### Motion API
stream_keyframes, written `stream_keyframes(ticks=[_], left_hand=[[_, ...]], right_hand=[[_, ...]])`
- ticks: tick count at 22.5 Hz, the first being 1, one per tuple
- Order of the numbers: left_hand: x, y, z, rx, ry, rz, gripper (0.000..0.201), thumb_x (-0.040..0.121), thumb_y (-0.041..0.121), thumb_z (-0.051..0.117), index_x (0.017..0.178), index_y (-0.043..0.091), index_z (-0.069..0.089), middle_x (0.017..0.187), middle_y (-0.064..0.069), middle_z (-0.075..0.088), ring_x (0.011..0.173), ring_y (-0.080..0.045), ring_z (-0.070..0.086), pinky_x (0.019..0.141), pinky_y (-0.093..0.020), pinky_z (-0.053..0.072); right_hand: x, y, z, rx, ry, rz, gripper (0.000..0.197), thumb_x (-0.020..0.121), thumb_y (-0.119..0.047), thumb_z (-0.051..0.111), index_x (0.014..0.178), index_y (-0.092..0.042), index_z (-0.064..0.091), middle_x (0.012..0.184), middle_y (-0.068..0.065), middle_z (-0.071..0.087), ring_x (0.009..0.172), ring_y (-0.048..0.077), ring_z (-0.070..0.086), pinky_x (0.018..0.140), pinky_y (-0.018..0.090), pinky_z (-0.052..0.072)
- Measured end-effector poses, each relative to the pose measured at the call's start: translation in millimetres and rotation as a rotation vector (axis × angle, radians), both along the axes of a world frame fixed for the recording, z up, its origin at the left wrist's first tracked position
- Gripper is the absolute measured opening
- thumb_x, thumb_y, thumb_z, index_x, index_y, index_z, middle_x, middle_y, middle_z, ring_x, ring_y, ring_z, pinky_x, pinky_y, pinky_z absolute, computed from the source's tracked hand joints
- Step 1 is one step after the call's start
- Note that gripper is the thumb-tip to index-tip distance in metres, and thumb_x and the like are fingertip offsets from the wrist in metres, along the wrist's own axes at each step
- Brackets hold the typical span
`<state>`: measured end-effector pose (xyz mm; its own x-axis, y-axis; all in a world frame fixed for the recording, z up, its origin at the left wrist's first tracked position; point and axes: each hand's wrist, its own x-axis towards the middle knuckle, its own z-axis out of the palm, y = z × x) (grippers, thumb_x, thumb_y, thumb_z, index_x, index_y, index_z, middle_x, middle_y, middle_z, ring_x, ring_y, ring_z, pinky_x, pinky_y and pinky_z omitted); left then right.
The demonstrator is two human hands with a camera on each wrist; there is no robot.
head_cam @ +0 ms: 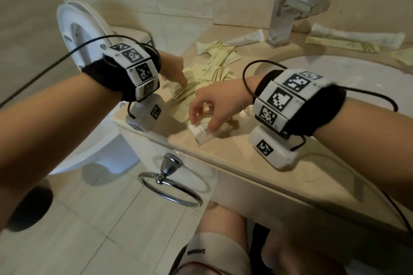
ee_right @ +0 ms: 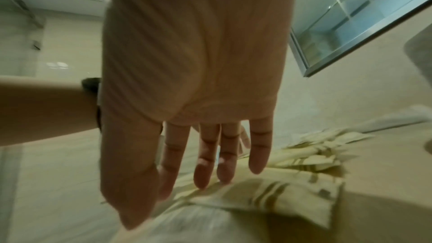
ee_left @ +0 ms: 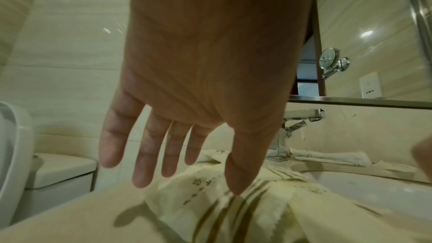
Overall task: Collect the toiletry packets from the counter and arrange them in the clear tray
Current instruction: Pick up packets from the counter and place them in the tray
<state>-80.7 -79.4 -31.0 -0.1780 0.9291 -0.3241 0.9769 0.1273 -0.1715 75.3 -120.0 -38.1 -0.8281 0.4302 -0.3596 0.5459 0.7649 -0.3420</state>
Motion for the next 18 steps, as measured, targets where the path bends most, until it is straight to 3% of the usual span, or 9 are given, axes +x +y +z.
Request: stream_keyframes(ticks=[2, 4, 9, 15, 18], left_hand=[[-1, -4, -2, -0.022, -0.046, 0.010, 0.061, 0.093, 0.032, 0.054, 0.143, 0.002, 0.033, 0.136, -0.017, 0.053, 0.105, -0.029, 0.057, 0.069, -0.029, 0.048], [-4, -9, -4, -0.054, -0.080, 0.008, 0.068, 0.091, 0.032, 0.057, 0.146, 0.007, 0.026, 0.141, -0.013, 0.047, 0.109, -0.029, 0.057, 0.080, -0.033, 0.052], [-7, -15, -10, -0.017, -0.052, -0.015, 0.082, 0.084, 0.039, 0.064, 0.147, 0.012, 0.019, 0.145, -0.013, 0.037, 0.119, -0.032, 0.053, 0.100, -0.040, 0.046], [-20, -4, -18, -0.006, -0.223, 0.100, 0.103, 0.075, 0.043, 0.073, 0.148, 0.021, 0.005, 0.147, -0.012, 0.040, 0.127, -0.031, 0.047, 0.107, -0.042, 0.039], [-22, -1, -21, 0.011, -0.241, 0.115, 0.106, 0.072, 0.044, 0.076, 0.148, 0.023, 0.005, 0.149, -0.012, 0.037, 0.130, -0.032, 0.045, 0.108, -0.042, 0.038]], right_hand=[[-4, -11, -2, 0.096, -0.041, 0.095, 0.047, 0.075, -0.017, 0.072, 0.119, -0.028, 0.057, 0.106, -0.005, 0.046, 0.098, 0.011, 0.049, 0.080, 0.023, 0.045], [-8, -16, -2, 0.243, -0.133, 0.183, 0.060, 0.074, -0.020, 0.073, 0.128, -0.031, 0.050, 0.118, -0.001, 0.045, 0.110, 0.016, 0.045, 0.081, 0.025, 0.041], [-7, -26, -2, 0.468, -0.302, 0.277, 0.073, 0.078, -0.024, 0.071, 0.139, -0.037, 0.033, 0.143, -0.006, 0.031, 0.121, 0.018, 0.037, 0.055, 0.019, 0.026], [-8, -27, -5, 0.512, -0.341, 0.294, 0.058, 0.077, -0.020, 0.070, 0.126, -0.028, 0.039, 0.131, -0.003, 0.042, 0.106, 0.016, 0.039, 0.051, 0.018, 0.022], [-9, -28, -5, 0.532, -0.335, 0.314, 0.062, 0.077, -0.016, 0.069, 0.129, -0.030, 0.037, 0.130, -0.003, 0.042, 0.110, 0.018, 0.042, 0.051, 0.018, 0.023]])
